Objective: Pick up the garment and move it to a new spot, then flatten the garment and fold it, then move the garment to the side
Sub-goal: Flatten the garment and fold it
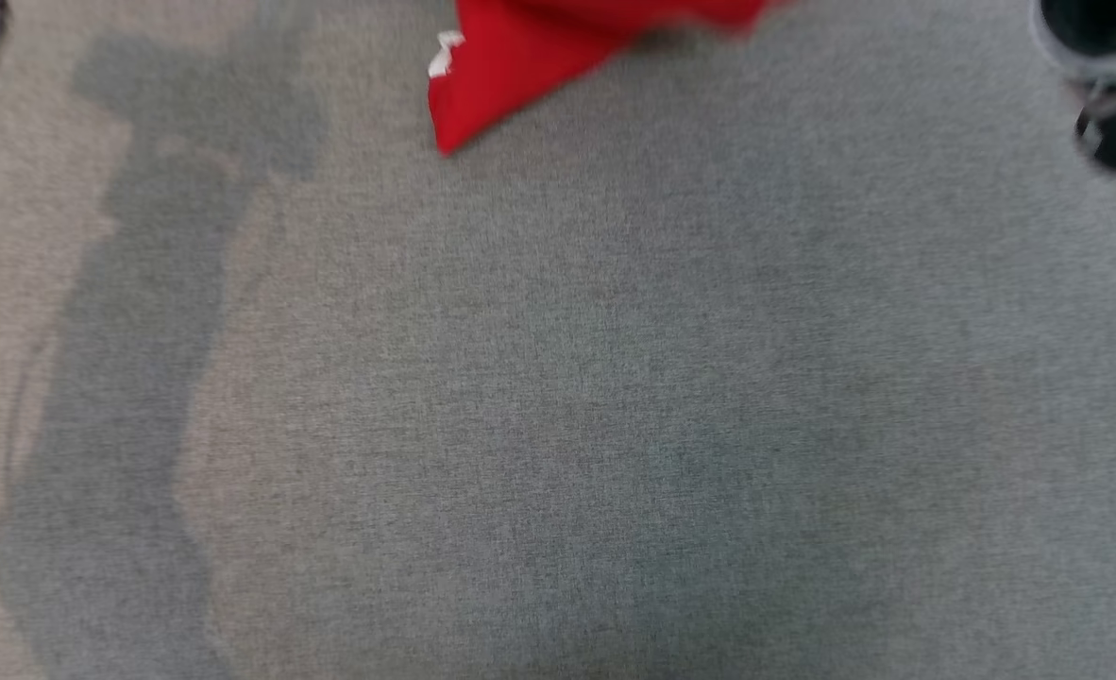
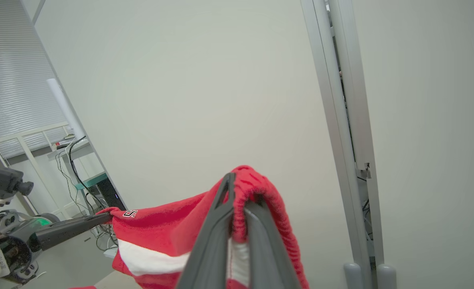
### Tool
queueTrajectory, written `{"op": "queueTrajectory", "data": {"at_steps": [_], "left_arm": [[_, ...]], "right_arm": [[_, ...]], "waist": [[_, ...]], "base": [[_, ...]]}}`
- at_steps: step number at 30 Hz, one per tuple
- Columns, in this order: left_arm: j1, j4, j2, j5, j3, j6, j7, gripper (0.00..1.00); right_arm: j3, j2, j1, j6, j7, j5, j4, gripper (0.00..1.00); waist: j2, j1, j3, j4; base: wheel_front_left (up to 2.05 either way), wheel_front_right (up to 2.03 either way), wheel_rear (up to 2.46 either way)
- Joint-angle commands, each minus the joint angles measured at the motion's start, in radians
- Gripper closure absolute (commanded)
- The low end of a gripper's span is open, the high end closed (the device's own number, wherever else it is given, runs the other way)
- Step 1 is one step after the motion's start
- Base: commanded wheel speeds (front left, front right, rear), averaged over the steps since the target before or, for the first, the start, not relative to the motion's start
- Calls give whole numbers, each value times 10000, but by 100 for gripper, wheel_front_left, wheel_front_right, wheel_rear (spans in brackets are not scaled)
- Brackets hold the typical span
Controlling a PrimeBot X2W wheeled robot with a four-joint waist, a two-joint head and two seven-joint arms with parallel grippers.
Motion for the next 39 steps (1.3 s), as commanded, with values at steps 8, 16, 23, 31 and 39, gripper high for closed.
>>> {"op": "queueTrajectory", "data": {"at_steps": [8,16,23,31,39], "left_arm": [[-3096,1750,-301,490,-533,-14,-1442,100],[-3452,2451,-629,-52,-1580,-15,-2141,100],[-1849,2603,-363,-1177,-2949,-15,-1299,100],[463,1931,553,-2214,-4207,-15,-426,100],[3307,333,1678,-3691,-5210,-15,455,100]], "right_arm": [[-291,315,-2808,3,-1166,-279,817,100],[-148,559,-2257,2,-1196,-176,775,100],[1831,169,-447,2,-993,909,808,100],[3645,-447,1579,2,-373,2226,452,100],[5190,-1492,3917,2,433,3613,-758,100]], "waist": [[0,0,1128,26],[0,0,860,67],[0,0,181,82],[0,0,-1216,-56],[0,0,-3391,-95]], "base": [[0,0,0],[0,0,0],[0,0,0],[0,0,0],[0,0,0]]}}
